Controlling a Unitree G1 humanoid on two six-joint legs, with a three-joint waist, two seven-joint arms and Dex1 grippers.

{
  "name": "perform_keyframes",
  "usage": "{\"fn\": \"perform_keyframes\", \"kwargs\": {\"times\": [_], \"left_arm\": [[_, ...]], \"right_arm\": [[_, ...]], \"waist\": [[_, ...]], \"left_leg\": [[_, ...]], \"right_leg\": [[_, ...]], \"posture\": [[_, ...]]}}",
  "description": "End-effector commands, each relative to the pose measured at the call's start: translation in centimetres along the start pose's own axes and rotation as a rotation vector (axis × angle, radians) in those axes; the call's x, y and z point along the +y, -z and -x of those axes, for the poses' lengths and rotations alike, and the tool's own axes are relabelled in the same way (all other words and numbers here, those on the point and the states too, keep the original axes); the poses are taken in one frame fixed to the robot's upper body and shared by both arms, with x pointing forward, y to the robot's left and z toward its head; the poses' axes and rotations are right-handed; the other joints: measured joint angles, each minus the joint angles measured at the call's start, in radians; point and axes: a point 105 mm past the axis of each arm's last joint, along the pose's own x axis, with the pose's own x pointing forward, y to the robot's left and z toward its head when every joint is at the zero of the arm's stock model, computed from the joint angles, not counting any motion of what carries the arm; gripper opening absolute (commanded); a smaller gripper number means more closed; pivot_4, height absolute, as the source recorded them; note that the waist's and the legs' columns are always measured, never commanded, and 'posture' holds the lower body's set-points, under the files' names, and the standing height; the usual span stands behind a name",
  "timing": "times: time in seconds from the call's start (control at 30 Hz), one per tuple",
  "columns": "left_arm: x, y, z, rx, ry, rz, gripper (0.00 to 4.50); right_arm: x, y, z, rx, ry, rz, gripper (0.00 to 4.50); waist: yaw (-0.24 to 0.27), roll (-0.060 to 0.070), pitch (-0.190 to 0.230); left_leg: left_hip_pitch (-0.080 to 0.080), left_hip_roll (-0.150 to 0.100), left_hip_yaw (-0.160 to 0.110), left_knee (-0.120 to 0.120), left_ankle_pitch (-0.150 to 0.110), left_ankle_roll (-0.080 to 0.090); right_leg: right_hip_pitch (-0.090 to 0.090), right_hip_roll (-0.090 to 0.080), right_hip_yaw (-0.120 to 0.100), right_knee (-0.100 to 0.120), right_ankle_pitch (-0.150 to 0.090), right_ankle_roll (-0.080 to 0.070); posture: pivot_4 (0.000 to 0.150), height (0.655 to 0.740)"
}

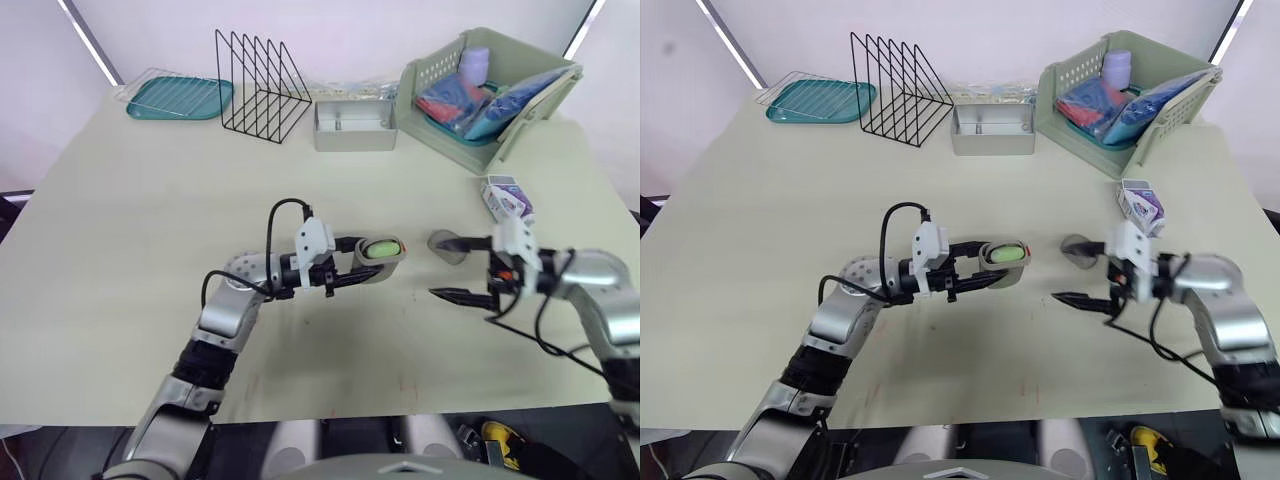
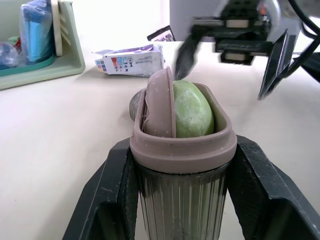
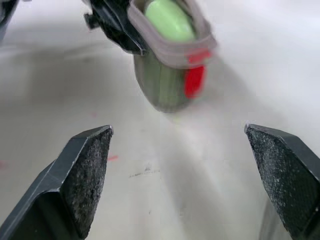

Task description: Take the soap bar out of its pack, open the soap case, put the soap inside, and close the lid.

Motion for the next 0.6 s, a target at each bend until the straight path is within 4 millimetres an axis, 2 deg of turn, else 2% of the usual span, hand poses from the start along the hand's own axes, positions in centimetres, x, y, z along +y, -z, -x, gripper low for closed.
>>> {"fn": "perform_keyframes", "kwargs": {"times": [0.03,0.13,0.3,0.43,0.6], "left_arm": [[-0.9,-1.7,-0.7,-0.059,0.034,-0.038,1.91],[-1.3,-2.3,-1.2,-0.091,0.046,-0.019,1.91],[-2.8,-2.1,-1.6,-0.091,0.116,0.005,1.91],[-3.4,-1.3,-1.5,-0.059,0.165,0.016,1.91],[-3.1,-0.8,-1.7,-0.039,0.182,0.011,1.91]], "right_arm": [[-1.7,-0.1,4.6,-0.082,0.271,0.012,4.43],[-1.4,1.7,7.0,-0.084,0.385,-0.052,4.43],[0.0,3.5,9.4,-0.069,0.455,-0.132,4.43],[0.2,3.5,10.2,-0.069,0.476,-0.156,4.43],[0.3,3.5,10.7,-0.056,0.465,-0.171,4.43]], "waist": [[0.004,0.0,0.0],[0.004,0.0,0.0],[0.0,0.001,0.0],[-0.001,0.001,0.0],[0.005,0.001,0.0]], "left_leg": [[0.0,0.0,0.001,0.001,0.0,0.0],[0.001,-0.001,0.001,0.001,0.0,0.0],[0.002,0.0,0.001,0.001,0.0,0.0],[0.004,0.0,0.003,0.001,0.0,0.0],[0.003,0.0,0.003,0.001,0.0,0.0]], "right_leg": [[0.0,0.0,0.001,0.0,0.0,0.0],[0.001,0.0,0.001,0.0,0.001,0.002],[0.002,0.0,0.001,0.0,0.001,0.002],[0.002,0.0,0.003,0.001,0.001,0.002],[0.002,0.0,0.003,0.001,0.001,0.002]], "posture": [[0.15,0.74],[0.15,0.74],[0.15,0.74],[0.15,0.74],[0.15,0.74]]}}
